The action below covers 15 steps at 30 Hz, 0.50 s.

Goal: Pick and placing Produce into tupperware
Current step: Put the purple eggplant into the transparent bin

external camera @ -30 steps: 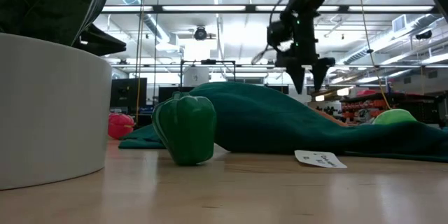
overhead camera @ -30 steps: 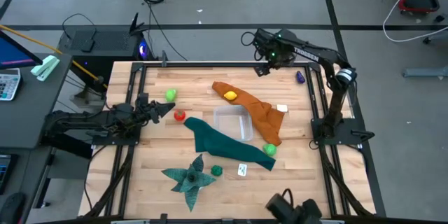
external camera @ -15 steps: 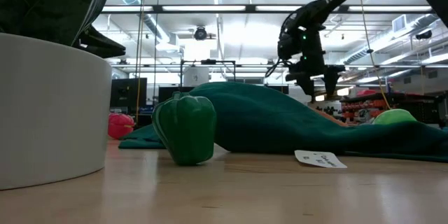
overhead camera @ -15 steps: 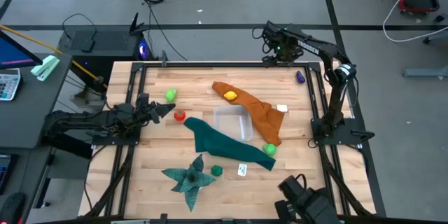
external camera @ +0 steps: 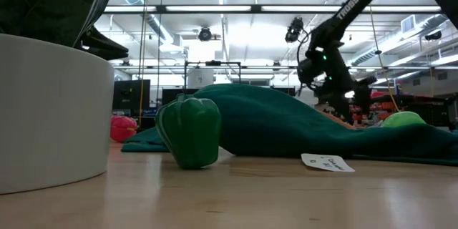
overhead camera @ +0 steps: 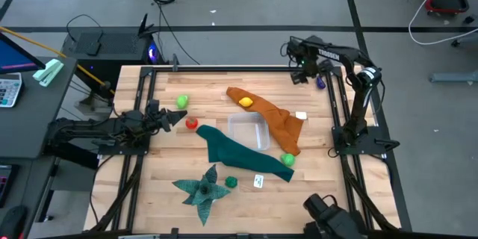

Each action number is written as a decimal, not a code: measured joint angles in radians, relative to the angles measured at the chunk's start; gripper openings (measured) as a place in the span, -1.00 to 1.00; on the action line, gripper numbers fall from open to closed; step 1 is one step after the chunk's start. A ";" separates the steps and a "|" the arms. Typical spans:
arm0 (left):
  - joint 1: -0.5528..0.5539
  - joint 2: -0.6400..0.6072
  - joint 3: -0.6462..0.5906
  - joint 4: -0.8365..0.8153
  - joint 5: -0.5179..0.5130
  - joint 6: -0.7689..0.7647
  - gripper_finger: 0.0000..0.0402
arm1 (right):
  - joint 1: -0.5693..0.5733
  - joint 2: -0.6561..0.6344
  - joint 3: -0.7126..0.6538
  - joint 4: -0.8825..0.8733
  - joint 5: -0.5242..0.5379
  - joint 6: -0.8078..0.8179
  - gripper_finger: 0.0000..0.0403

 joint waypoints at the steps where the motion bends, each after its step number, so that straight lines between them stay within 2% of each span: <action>1: 0.000 0.000 0.000 0.000 0.000 0.000 -0.82 | 0.000 0.000 -0.019 0.006 0.016 0.000 0.16; 7: 0.000 0.000 0.000 -0.002 0.000 0.001 -0.82 | 0.000 0.000 -0.084 0.021 0.122 0.019 0.04; 15: 0.000 0.000 0.000 -0.004 0.000 -0.001 -0.82 | -0.004 0.000 -0.089 0.072 0.124 0.015 0.08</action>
